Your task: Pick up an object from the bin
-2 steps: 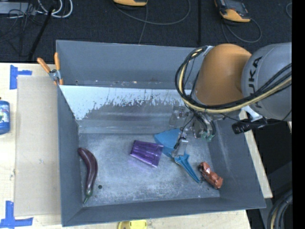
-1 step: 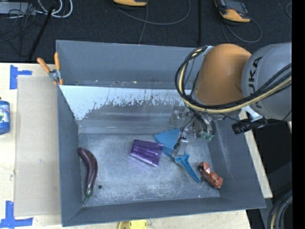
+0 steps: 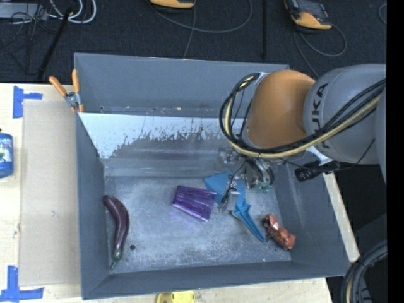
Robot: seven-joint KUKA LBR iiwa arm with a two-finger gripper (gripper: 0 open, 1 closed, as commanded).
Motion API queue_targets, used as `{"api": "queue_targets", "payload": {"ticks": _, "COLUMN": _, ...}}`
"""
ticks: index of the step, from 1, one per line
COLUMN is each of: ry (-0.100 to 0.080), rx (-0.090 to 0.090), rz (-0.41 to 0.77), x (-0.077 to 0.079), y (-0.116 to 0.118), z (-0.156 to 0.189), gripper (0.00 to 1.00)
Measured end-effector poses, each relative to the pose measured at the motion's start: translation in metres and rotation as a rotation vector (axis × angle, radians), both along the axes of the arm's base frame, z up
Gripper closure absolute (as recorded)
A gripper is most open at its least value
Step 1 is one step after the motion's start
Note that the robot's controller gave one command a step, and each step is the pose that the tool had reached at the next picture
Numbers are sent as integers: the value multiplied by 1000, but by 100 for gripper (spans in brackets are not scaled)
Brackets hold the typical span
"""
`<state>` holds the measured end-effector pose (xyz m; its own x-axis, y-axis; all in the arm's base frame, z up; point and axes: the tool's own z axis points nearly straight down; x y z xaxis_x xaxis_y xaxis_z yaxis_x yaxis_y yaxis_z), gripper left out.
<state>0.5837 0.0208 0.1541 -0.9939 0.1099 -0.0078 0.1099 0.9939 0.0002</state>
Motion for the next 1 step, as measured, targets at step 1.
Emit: {"api": "queue_targets", "payload": {"ticks": 1, "ry": 4, "rx": 1, "rz": 0, "x": -18, "y": 13, "z": -69, "gripper": 0}}
